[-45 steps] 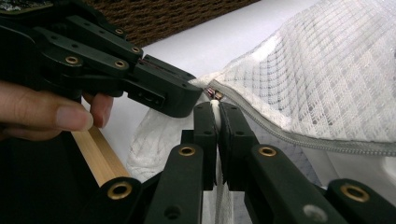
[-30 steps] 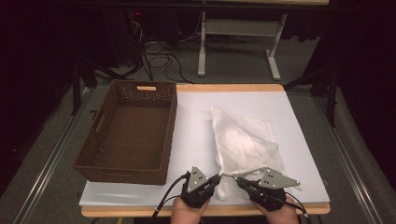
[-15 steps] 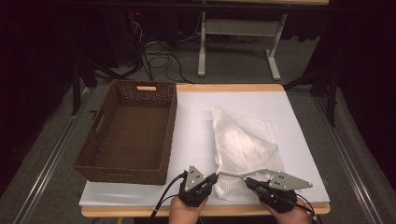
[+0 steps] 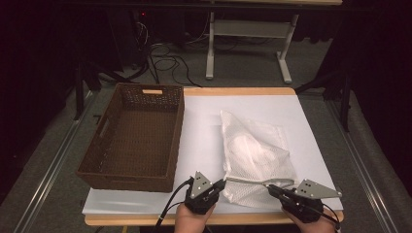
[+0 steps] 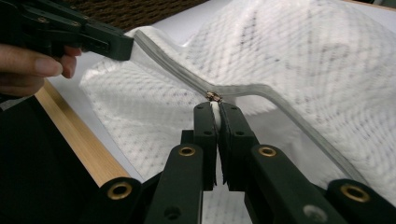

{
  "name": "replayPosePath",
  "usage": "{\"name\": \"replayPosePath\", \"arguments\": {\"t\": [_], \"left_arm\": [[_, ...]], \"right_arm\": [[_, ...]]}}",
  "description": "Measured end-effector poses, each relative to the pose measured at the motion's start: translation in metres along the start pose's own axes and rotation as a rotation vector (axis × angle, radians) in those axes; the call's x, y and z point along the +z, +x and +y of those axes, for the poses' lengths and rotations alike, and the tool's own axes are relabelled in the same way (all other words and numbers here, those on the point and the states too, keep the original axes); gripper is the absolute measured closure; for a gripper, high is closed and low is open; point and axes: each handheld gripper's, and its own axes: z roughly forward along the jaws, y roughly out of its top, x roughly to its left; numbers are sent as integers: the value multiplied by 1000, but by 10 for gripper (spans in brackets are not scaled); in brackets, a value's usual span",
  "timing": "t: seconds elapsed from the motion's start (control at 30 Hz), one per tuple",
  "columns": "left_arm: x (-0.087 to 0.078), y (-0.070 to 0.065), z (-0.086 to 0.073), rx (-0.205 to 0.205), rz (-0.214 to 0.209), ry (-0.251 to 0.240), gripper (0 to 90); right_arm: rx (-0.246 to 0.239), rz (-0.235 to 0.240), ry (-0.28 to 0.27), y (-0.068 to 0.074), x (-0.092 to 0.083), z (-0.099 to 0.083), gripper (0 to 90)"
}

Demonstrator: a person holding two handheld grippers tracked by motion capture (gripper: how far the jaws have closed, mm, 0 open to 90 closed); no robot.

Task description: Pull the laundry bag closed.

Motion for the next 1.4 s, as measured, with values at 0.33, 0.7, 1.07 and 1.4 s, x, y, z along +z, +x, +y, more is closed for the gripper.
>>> {"name": "replayPosePath", "arguments": {"t": [0.33, 0.7, 1.07, 1.4], "left_arm": [[-2, 3, 1, 1, 14, 1, 882], [-1, 1, 0, 7, 21, 3, 882], [-3, 5, 0, 1, 27, 14, 883], [-3, 8, 0, 4, 29, 28, 885]], "right_arm": [[43, -32, -4, -15, -13, -7, 883], [91, -67, -3, -33, -30, -19, 883], [131, -107, 15, -51, -40, -32, 883], [180, -155, 49, -70, -44, -47, 883]]}}
